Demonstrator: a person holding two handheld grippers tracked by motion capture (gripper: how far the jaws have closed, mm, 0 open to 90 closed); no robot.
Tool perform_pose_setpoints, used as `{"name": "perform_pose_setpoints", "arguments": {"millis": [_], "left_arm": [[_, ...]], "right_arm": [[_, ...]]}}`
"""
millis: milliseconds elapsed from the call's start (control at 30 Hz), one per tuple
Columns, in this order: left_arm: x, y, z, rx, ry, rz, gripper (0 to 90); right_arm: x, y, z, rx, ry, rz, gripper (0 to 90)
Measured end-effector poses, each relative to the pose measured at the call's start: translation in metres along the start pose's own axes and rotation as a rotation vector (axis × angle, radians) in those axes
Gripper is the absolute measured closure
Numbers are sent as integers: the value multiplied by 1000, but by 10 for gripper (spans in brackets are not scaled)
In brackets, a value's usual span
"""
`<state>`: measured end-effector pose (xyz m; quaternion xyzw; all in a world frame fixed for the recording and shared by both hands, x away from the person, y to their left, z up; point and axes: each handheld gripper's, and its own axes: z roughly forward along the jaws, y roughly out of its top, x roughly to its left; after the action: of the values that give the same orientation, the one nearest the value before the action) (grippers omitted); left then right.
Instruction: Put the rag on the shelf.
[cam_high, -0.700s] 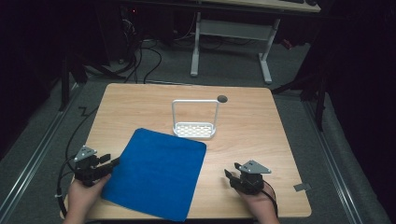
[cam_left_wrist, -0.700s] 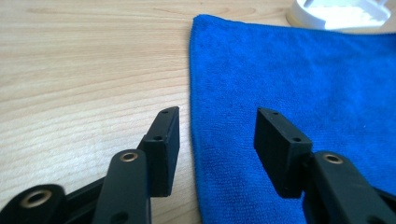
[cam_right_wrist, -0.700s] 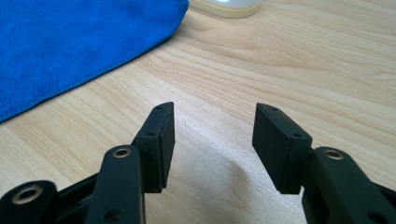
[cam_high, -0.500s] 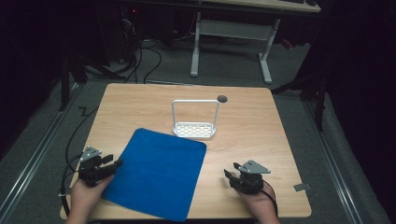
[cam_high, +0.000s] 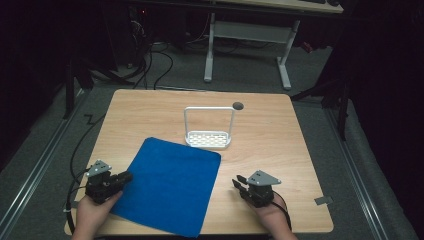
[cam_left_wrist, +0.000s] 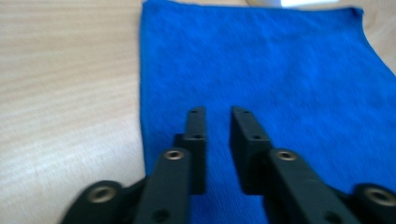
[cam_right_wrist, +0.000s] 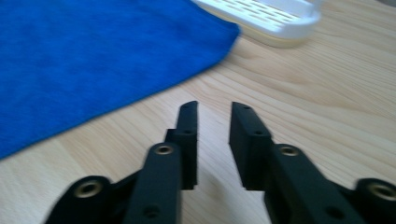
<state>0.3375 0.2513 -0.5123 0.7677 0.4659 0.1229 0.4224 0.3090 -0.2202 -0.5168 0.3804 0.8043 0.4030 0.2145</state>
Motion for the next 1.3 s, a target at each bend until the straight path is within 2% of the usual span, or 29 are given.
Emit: {"name": "perform_pose_setpoints", "arguments": {"millis": [100,133,167,200,300,333,400,500,533,567,667,767,900,1000,1167,1267,1300], "left_arm": [[-4,-3,-1,20,8,12,868],[-5,-4,-1,24,13,10,868],[-7,-6,-1,30,14,12,886],[-10,-8,-1,48,32,32,894],[-12,-11,2,69,39,38,900],[-13,-13,3,79,46,40,900],[-14,-17,6,103,52,48,900],[-14,-19,8,100,53,46,900],[-14,-20,8,95,58,50,900],[-14,-20,8,95,58,50,900],[-14,-21,7,91,50,46,900],[-15,-23,5,92,32,49,900],[-17,-24,5,100,7,77,900],[-22,-24,5,116,-27,96,900],[-37,-24,7,146,-78,152,900],[-49,-22,13,161,-131,169,900],[-58,-19,18,173,-157,198,900]], "right_arm": [[10,8,11,2,63,-37,879],[10,8,11,2,63,-37,879],[17,14,19,8,105,-48,900],[21,17,22,11,116,-65,900],[28,22,29,13,135,-91,900],[34,27,35,19,162,-109,900],[40,30,41,30,182,-125,900],[43,31,47,47,200,-133,900],[45,32,52,74,205,-140,900],[45,32,52,74,205,-140,900],[45,31,60,129,206,-143,900],[44,31,61,135,207,-146,900],[44,29,58,135,196,-153,900],[41,26,54,138,183,-148,900],[32,19,44,138,157,-122,900],[25,13,36,138,130,-109,900],[19,8,30,140,113,-101,900]]}}
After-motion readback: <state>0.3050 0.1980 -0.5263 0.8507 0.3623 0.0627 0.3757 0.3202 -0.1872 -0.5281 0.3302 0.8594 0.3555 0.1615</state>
